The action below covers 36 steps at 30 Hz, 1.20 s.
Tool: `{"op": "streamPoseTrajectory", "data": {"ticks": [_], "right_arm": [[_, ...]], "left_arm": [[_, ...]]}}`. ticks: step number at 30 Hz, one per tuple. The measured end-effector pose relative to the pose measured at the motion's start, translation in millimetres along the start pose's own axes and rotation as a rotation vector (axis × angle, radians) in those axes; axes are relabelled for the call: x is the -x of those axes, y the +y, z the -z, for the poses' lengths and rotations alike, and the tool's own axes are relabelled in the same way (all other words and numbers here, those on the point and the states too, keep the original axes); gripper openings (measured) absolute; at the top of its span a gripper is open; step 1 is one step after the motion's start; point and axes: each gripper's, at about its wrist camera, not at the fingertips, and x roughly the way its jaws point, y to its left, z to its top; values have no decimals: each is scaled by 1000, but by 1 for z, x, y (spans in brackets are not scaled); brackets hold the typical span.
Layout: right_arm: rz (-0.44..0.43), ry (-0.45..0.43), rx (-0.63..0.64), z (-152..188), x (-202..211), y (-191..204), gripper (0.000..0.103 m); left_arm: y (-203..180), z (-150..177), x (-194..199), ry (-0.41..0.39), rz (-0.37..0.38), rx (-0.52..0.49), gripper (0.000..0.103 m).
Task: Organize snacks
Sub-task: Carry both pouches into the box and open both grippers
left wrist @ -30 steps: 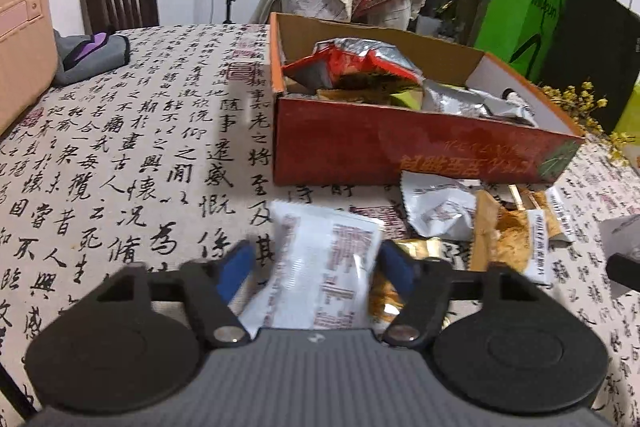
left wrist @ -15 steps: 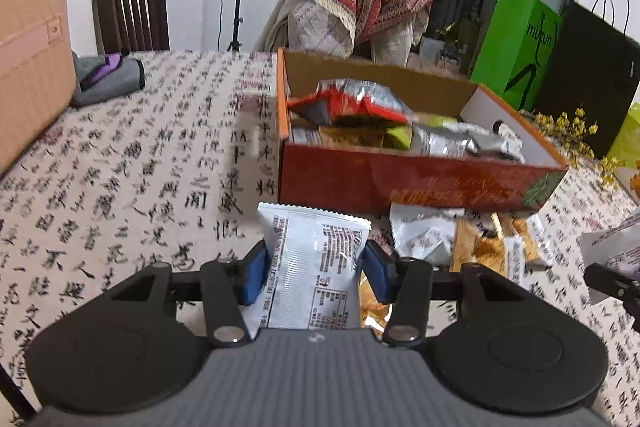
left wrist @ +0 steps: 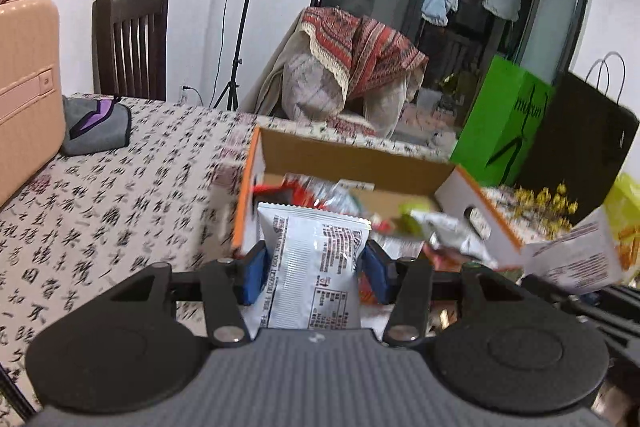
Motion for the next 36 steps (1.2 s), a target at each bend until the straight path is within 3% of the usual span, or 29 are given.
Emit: {"op": "streamPoseTrajectory", "data": {"ticks": [9,15,23,25,27,28,29,30,31,32,36], "right_arm": [[-2,-7,-24,-28,-55,-4,13],[41,-19,-8,-32,-99,-12,13],[21,-30,-1,-14,-118,-32,13],[-2,-12,6,-12,-121,-33,14],[3,-9,16,-11,-120,-31,15],[11,-10,11,-11,-119,-32,23],[15,-9,-1,-11,-118,-34,44],[14,-12,-16,-12,-117,-36,59],[12,-15,-28,-11,-115,-39,89],[13,-22,-40,-11,-113,-41,103],[42,-13,-59,-12,-114,-46,103]], "left_arm": [[-35,-29,-33,-46,19,31,51],[-57,-37,-68,-106,-44,3,51],[-59,-15,-92,-160,-92,-68,52],[-58,-13,-93,-161,-81,-67,57],[-58,-12,-91,-180,-90,-67,80],[-58,-11,-89,-194,-100,-65,88],[-57,-10,-86,-211,-110,-59,102],[-56,-10,-82,-234,-118,-47,103],[-54,-10,-79,-254,-121,-32,103],[-52,-11,-76,-260,-117,-14,103],[-49,-14,-78,-243,-121,19,103]]}}
